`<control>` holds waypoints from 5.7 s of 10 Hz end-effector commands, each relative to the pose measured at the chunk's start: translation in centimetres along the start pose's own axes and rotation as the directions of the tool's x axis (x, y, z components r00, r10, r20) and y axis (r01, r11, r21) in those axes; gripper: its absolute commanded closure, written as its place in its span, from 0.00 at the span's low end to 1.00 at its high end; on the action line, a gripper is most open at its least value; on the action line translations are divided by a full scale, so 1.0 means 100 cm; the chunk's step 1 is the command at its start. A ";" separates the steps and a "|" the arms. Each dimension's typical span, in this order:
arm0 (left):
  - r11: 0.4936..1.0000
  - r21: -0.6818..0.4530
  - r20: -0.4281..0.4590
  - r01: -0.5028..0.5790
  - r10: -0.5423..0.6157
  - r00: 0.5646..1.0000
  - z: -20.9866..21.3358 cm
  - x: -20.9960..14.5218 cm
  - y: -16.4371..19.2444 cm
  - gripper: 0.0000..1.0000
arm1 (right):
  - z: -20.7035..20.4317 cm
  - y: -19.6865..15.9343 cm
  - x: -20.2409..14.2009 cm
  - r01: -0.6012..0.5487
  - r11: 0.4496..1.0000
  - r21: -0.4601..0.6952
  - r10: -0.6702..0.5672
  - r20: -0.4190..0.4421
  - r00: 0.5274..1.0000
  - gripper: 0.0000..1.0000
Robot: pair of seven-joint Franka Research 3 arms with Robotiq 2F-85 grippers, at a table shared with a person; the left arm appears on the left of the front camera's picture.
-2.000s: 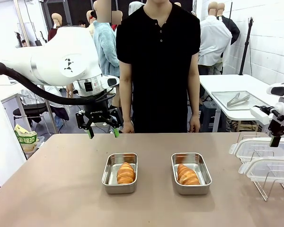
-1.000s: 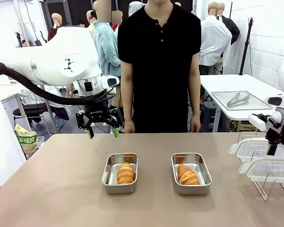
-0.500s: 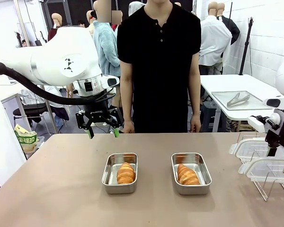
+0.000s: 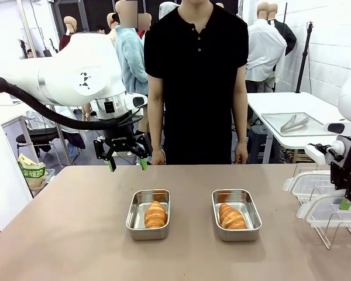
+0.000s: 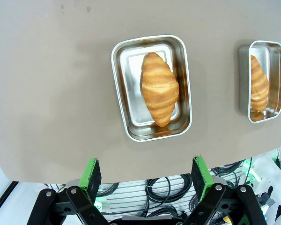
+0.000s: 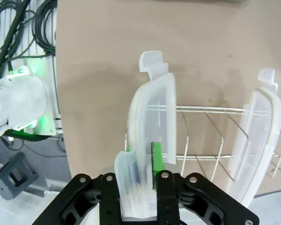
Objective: Place the bread in airtight containers.
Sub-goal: Pick up one Airtight Container lid and hand it to the human, then release when the human grabs the Airtight Container lid.
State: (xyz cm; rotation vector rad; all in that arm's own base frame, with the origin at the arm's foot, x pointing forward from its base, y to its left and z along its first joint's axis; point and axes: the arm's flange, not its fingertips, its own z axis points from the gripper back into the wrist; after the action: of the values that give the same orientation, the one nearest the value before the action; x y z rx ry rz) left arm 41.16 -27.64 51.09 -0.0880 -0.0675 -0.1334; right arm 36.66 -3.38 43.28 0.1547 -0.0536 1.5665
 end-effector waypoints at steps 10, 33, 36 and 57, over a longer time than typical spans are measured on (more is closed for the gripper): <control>1.000 0.004 0.004 -0.001 0.001 1.000 0.001 -0.001 0.001 0.00 | 0.048 0.024 0.017 0.132 0.991 -0.038 -0.132 0.006 0.991 1.00; 1.000 0.004 0.004 -0.001 0.001 1.000 0.001 -0.001 0.001 0.00 | 0.191 -0.050 0.244 -0.617 0.713 -0.333 0.575 -0.226 0.786 1.00; 1.000 0.004 0.004 -0.001 0.001 1.000 0.001 -0.001 0.001 0.00 | 0.201 -0.071 0.243 -0.614 0.684 -0.395 0.618 -0.133 0.775 1.00; 1.000 0.004 0.004 -0.001 0.001 1.000 0.001 -0.001 0.001 0.00 | 0.198 -0.073 0.244 -0.598 0.701 -0.388 0.597 -0.138 0.790 1.00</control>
State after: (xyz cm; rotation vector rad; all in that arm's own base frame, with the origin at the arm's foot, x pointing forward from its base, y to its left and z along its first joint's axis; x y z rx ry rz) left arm 41.18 -27.67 51.13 -0.0880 -0.0685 -0.1336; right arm 45.40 18.31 65.45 -0.2237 -0.4773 2.1627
